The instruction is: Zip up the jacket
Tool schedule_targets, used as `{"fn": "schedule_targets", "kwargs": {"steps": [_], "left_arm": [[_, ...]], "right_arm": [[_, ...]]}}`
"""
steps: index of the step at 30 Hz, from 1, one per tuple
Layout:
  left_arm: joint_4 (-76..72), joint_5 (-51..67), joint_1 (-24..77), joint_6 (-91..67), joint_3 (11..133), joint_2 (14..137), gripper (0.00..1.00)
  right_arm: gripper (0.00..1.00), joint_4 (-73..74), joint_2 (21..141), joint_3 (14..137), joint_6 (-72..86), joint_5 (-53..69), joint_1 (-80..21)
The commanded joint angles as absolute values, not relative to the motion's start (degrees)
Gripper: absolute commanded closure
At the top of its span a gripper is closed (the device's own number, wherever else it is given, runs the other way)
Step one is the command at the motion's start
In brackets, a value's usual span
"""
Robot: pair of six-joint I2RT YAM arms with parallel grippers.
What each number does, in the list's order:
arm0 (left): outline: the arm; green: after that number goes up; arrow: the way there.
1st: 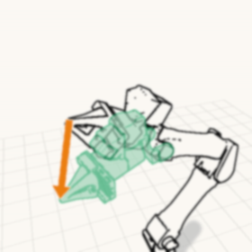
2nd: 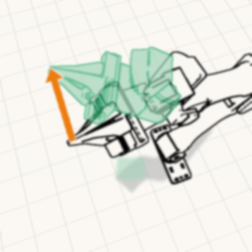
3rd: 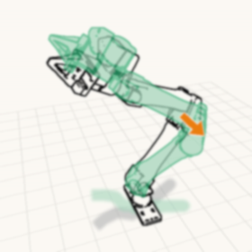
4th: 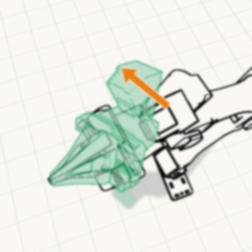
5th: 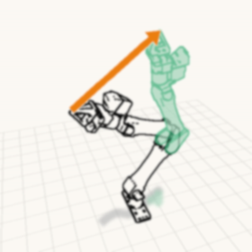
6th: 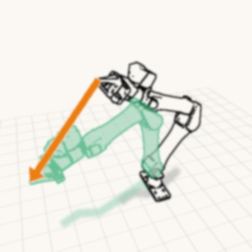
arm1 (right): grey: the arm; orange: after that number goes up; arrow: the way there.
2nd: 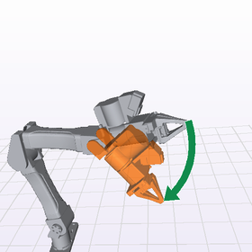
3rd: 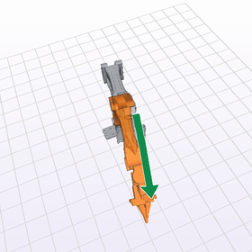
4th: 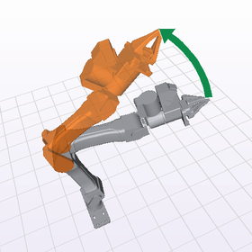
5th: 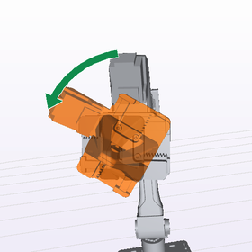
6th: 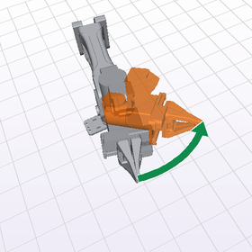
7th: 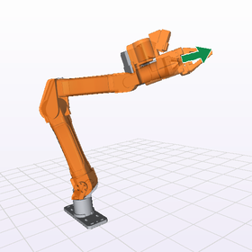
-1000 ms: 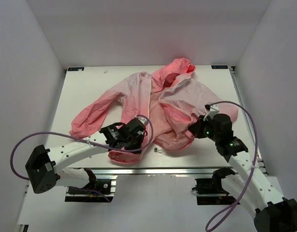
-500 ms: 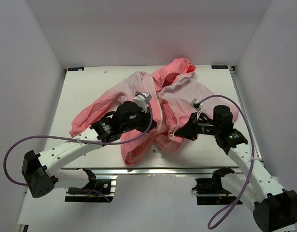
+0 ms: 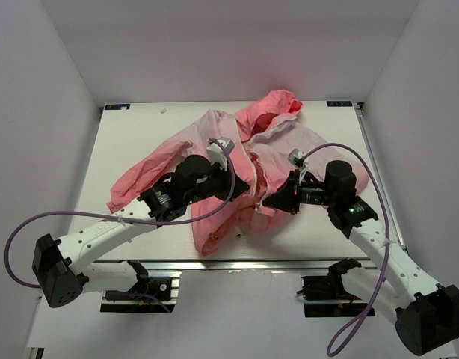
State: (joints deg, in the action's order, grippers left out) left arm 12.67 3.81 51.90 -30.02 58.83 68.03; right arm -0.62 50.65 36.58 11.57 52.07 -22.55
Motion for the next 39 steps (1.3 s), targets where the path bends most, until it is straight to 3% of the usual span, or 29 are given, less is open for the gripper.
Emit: {"fn": "schedule_targets", "kwargs": {"steps": [1, 5, 39], "left_arm": [[8.1, 4.7, 51.8, -32.8, 57.0, 64.5, 1.00], [5.7, 4.9, 51.7, -34.1, 55.5, 63.5, 1.00], [2.9, 4.9, 49.6, -34.5, 49.5, 60.9, 1.00]], "right_arm": [[1.00, -9.8, 51.1, 36.1, 11.0, 46.0, -27.3], [1.00, -9.6, 52.0, 37.1, 6.2, 37.8, -32.5], [1.00, -18.2, 49.9, 33.8, 9.8, 38.7, -32.5]]}}
